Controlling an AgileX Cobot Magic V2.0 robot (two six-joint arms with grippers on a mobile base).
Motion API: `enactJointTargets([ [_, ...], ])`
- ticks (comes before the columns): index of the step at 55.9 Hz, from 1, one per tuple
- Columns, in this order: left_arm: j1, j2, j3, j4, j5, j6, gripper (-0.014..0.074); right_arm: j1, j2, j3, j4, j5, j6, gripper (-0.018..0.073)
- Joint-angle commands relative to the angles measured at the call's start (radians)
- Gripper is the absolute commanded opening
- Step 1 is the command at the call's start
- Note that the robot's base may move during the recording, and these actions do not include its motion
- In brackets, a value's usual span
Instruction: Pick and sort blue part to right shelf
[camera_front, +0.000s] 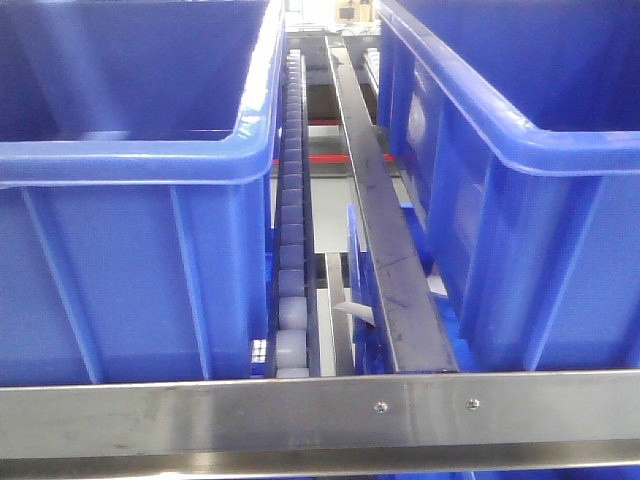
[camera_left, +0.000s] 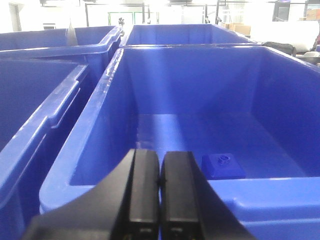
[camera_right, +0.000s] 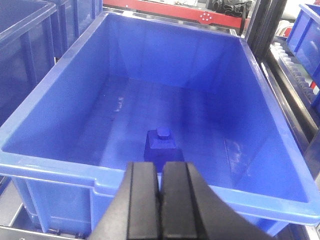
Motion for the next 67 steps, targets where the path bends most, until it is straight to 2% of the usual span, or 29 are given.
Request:
enactJointTargets([
  [1,0.002,-0.026,0.03,-0.009,-0.094,0.0,0.0125,-0.004,0.0,-0.022,0.005,-0.082,-0.005,0.0041],
  [28,0.002,-0.026,0.03,-0.009,-0.094,0.0,0.0125,-0.004,0.0,-0.021,0.005,-0.085,-0.005,0.0041],
  [32,0.002,-0.026,0.03,-0.009,-0.094,0.0,0.0125,-0.004,0.0,0.016,0.012,-0.145,0.0,0.0041],
  [41,0.002,-0.026,0.03,-0.009,-0.094,0.0,0.0125,-0.004,0.0,0.216,0.011,-0.428,0.101,0.0041],
  [50,0.002,-0.026,0.03,-0.009,-0.094,0.0,0.0125,-0.004,-0.016,0.374,0.003,-0.608,0.114,0.0041],
  [59,0.002,-0.026,0.03,-0.009,-0.094,0.0,0.0125,-0.004,-0.016,0.493,-0.001,-0.722,0.183,0.0041],
  [67,0.002,-0.024,0.03,-0.009,-0.094,0.0,0.0125,-0.004,-0.016,0.492,-0.026,-0.691,0.202,0.0041],
])
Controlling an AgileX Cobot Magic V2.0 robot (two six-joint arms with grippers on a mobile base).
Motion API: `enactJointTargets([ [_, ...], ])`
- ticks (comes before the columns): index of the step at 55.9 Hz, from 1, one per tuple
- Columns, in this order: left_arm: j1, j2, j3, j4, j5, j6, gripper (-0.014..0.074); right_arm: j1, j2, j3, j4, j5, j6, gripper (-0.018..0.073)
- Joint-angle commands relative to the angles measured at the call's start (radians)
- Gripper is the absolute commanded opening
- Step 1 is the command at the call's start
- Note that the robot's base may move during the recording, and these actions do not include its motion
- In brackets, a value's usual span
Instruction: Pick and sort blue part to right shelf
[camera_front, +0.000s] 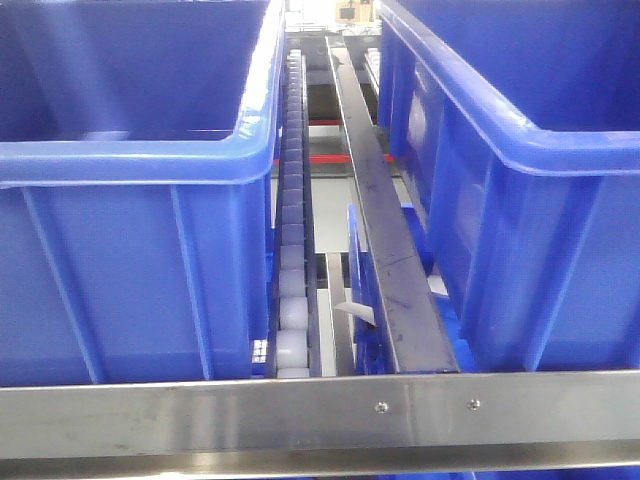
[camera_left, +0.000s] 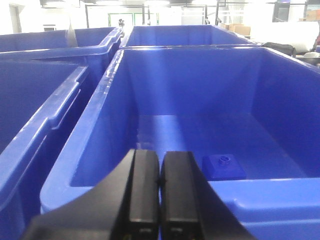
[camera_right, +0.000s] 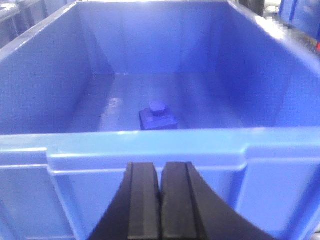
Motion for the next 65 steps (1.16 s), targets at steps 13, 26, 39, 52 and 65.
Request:
enactJointTargets([
  [13,0.002,-0.024,0.03,-0.009,-0.092,-0.002,0.0125,-0.004,-0.015,-0.007,-0.02,-0.101,0.009,0.0041],
  [26,0.002,-0.024,0.03,-0.009,-0.092,-0.002,0.0125,-0.004,-0.015,-0.007,-0.02,-0.095,0.009,0.0041],
  [39,0.002,-0.024,0.03,-0.009,-0.092,-0.002,0.0125,-0.004,-0.015,-0.007,-0.02,-0.095,0.009,0.0041],
  [52,0.002,-0.024,0.03,-0.009,-0.092,-0.002,0.0125,-0.004,-0.015,-0.007,-0.02,-0.095,0.009,0.0041],
  [65,0.002,-0.024,0.03,-0.009,-0.092,-0.002,0.0125,-0.004,-0.015,-0.007,-0.02,-0.095,0.009,0.0041],
])
